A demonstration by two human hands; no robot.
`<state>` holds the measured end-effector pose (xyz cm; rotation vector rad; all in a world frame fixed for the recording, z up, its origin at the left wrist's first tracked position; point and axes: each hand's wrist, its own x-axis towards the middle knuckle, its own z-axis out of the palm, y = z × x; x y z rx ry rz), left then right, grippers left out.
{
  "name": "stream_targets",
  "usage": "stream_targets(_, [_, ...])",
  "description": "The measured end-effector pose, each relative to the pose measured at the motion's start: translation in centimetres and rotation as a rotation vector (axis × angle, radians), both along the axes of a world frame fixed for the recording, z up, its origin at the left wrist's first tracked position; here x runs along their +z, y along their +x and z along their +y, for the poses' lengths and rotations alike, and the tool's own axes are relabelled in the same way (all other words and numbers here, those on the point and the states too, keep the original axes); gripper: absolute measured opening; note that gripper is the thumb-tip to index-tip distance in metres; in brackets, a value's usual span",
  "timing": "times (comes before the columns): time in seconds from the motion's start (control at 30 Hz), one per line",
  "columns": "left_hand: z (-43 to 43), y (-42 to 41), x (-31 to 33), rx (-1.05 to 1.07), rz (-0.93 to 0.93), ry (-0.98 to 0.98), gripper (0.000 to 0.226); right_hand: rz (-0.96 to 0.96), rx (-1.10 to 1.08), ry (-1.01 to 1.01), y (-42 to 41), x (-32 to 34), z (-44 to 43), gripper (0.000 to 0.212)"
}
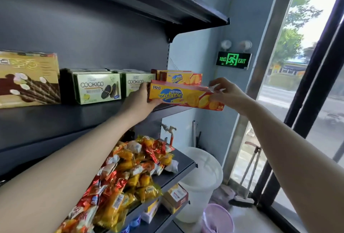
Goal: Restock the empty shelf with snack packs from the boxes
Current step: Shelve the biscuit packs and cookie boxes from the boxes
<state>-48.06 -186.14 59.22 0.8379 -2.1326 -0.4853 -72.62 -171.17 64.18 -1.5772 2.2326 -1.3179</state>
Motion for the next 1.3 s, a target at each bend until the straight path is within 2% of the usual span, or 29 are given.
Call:
stream_targets(0.17, [-2.9,-5.4,1.1,0.109,0.019,-0.02,0.056,0.002,0.05,-0.037,-5.6,1.6,-4.8,0.041])
stream_targets(0.43, [-5.1,-13.9,2.7,0.306,0.09,-0.031,0.045,0.15,0.155,-0.026,-15.3,4.3,-11.5,0.051])
stream_targets(0.67, [-4.9,-17.6,1.8,0.551,0.021,-0.085,0.052,0.265,0.271,0.002,-19.6,2.8,-16.2,0.022])
stream_targets(0.9, [-5.2,-18.8,1.1,0.632,-0.001,-0.028,0.048,0.301,0.251,-0.1,-20.7,-0.1,-19.0,0.029])
stream_targets(1.07, [-4.9,-19.2,1.3,0.644,-0.032,-0.042,0.045,0.401,0.2,-0.156,-20.7,-1.2,-19.1,0.038])
stream_targets(1.3, [-3.9,-18.8,0.4,0.65,0.071,-0.118,0.059,0.593,0.138,-0.348,-19.8,-2.8,-18.3,0.051])
